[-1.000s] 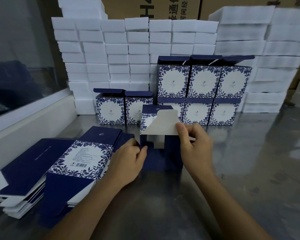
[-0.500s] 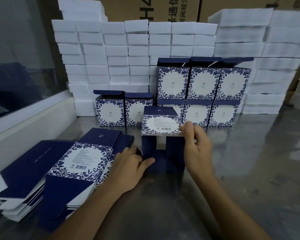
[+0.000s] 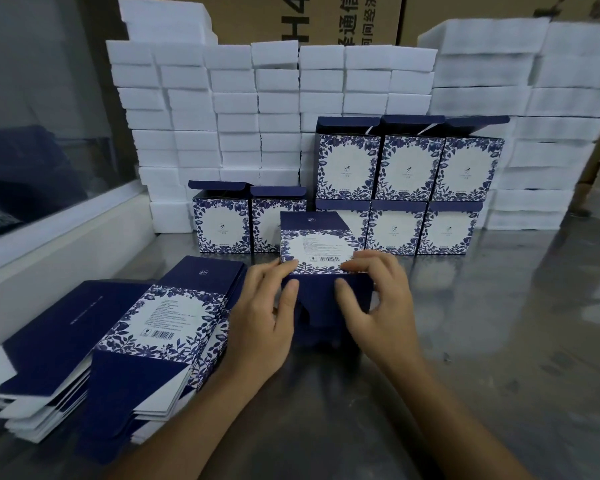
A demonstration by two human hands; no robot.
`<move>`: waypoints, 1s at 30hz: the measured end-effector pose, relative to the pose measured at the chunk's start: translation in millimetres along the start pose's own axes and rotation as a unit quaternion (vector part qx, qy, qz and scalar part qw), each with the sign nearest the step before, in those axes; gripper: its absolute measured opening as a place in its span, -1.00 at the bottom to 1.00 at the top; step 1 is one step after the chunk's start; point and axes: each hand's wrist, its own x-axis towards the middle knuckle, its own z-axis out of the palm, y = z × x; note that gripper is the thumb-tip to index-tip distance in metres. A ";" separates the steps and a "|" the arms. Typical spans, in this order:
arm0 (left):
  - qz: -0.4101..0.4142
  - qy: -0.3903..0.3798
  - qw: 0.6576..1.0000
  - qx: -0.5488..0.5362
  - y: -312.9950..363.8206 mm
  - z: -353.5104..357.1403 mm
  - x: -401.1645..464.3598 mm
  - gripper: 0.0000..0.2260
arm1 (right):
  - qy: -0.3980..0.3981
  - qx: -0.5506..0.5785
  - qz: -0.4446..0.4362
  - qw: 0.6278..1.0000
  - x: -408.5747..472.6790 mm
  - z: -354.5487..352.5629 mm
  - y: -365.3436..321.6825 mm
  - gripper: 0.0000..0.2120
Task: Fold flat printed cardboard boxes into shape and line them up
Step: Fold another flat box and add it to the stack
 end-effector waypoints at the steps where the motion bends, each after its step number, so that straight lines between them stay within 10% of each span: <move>1: 0.012 0.010 1.000 0.009 1.5 -0.2 0.4 -0.71 | -0.004 -0.033 -0.025 0.999 -1.0 2.5 -1.4 -0.83; 12: 0.043 0.042 0.998 0.029 9.7 1.2 2.8 -0.75 | 0.027 -0.182 -0.087 0.979 -5.9 22.0 -17.3 -0.92; 30: 0.031 0.045 0.997 0.045 5.2 0.5 6.3 -0.83 | 0.049 -0.088 -0.004 0.995 -9.3 19.3 2.4 -0.80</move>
